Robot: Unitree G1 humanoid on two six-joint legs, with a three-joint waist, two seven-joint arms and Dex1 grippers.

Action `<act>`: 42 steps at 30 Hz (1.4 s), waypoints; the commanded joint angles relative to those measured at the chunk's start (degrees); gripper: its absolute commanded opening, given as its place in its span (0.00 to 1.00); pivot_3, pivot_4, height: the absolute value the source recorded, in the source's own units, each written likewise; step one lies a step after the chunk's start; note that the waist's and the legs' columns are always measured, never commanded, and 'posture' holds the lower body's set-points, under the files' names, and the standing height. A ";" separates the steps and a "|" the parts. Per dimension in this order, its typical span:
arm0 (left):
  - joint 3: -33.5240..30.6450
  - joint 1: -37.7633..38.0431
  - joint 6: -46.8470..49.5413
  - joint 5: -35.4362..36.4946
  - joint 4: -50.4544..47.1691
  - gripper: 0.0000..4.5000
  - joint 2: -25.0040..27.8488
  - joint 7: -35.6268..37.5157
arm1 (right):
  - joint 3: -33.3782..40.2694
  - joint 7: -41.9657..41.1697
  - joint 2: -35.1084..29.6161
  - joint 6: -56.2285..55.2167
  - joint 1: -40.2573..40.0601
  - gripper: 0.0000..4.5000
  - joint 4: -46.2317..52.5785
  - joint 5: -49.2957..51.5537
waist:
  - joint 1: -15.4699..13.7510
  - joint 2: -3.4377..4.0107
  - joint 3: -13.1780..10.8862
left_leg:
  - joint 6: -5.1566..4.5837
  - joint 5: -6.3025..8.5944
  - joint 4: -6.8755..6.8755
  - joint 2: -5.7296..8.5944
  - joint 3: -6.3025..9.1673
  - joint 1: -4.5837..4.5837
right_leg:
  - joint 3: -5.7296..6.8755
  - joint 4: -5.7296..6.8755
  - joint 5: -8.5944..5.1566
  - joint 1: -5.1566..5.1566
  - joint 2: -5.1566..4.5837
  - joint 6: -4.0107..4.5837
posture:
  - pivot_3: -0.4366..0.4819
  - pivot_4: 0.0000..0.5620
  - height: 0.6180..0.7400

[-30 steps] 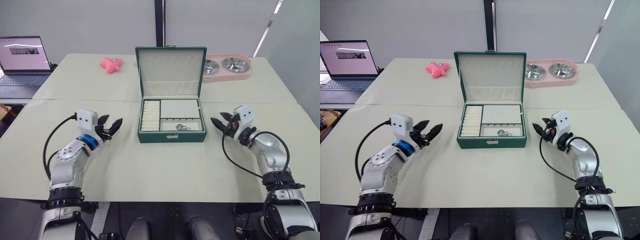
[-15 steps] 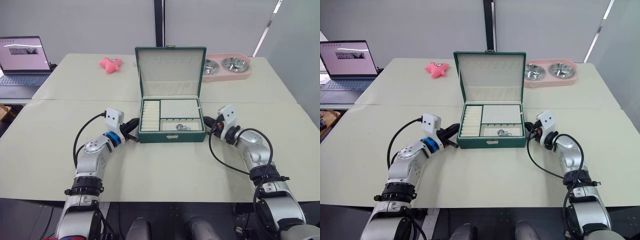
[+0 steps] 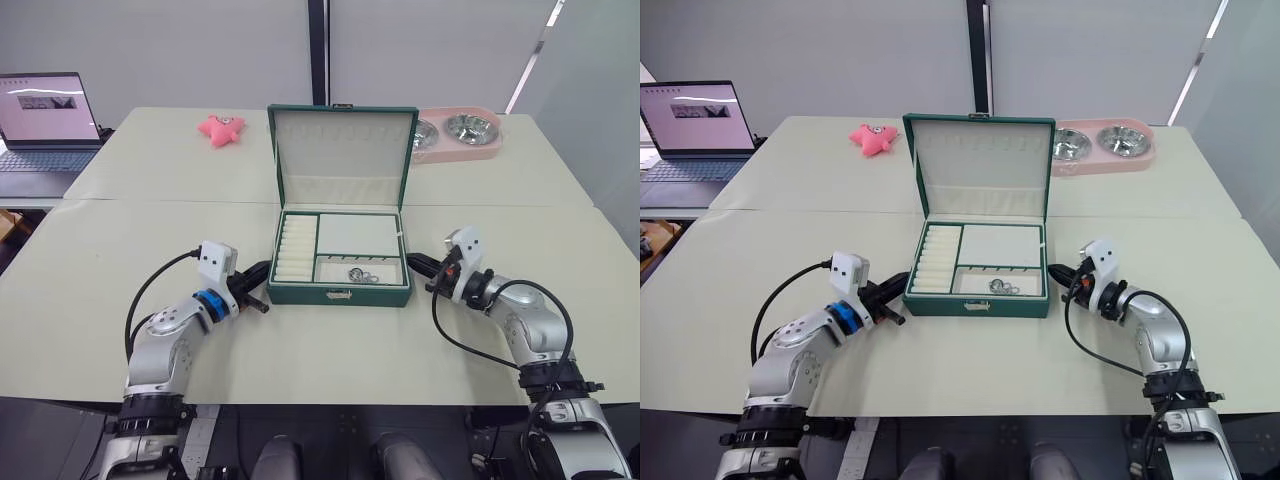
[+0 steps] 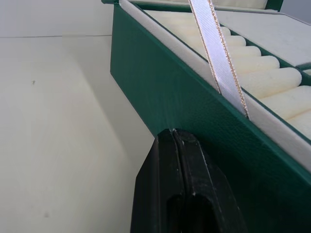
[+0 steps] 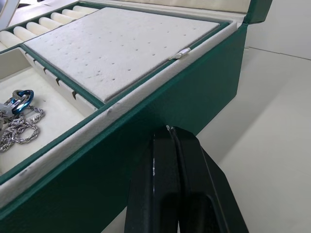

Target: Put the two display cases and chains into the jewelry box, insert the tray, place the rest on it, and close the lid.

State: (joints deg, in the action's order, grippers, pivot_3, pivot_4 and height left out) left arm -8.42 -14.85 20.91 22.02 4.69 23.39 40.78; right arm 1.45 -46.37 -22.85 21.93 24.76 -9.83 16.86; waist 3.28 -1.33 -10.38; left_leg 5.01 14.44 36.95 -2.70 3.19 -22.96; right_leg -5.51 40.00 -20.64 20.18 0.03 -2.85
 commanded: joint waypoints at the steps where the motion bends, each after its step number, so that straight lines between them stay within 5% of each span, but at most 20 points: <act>1: 2.98 3.12 3.55 3.38 -7.41 0.00 -0.66 2.47 | -1.74 -2.52 0.46 1.89 -1.35 0.01 7.22 3.12 | -0.05 0.00 0.00 | 0.00 0.00 0.00 0.00 0.01 0.00 | 0.00 0.00 0.00 0.00 0.00 0.00 | 0.48 0.27 1.00; 14: 2.04 8.20 6.67 4.86 -13.39 0.00 1.11 2.49 | -1.70 -1.34 -0.09 8.40 -8.58 0.01 17.85 5.31 | -0.06 0.00 0.00 | -0.01 0.01 -0.01 0.00 0.03 0.03 | 0.01 -0.02 0.00 -0.04 0.03 0.00 | 0.48 0.27 1.00; 28: -0.02 11.08 4.40 4.90 -14.19 0.00 2.46 3.04 | 0.20 -0.61 -0.12 7.90 -8.35 0.01 16.64 4.65 | 0.16 0.01 0.00 | -0.01 0.01 -0.01 -0.01 0.02 0.05 | -0.01 -0.01 0.00 -0.03 0.05 0.00 | 0.48 0.27 1.00; 37: -11.83 24.37 -0.66 10.34 -25.01 0.00 5.72 5.34 | 6.06 -1.60 -4.32 7.83 -4.97 0.01 12.88 7.33 | 0.13 0.01 -0.02 | -0.01 0.01 -0.02 -0.03 0.00 0.04 | -0.03 -0.02 0.00 -0.03 0.04 0.00 | 0.48 0.27 1.00; 42: -15.58 36.45 -8.24 12.66 -32.69 0.00 2.36 7.71 | 6.01 -3.04 -6.17 3.98 0.48 0.01 5.30 6.13 | 0.00 0.00 -0.03 | -0.02 0.01 -0.02 0.00 -0.03 0.04 | -0.05 -0.09 0.00 -0.06 0.01 0.00 | 0.48 0.27 1.00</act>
State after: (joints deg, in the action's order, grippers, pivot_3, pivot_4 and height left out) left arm -21.87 19.23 16.33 32.66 -23.20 26.79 47.19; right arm 6.67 -48.43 -28.06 28.65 22.92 -2.89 23.23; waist 3.28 -1.32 -10.40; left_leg 5.00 14.46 36.94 -2.70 3.14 -22.92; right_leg -5.58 39.90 -20.65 20.12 0.04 -2.85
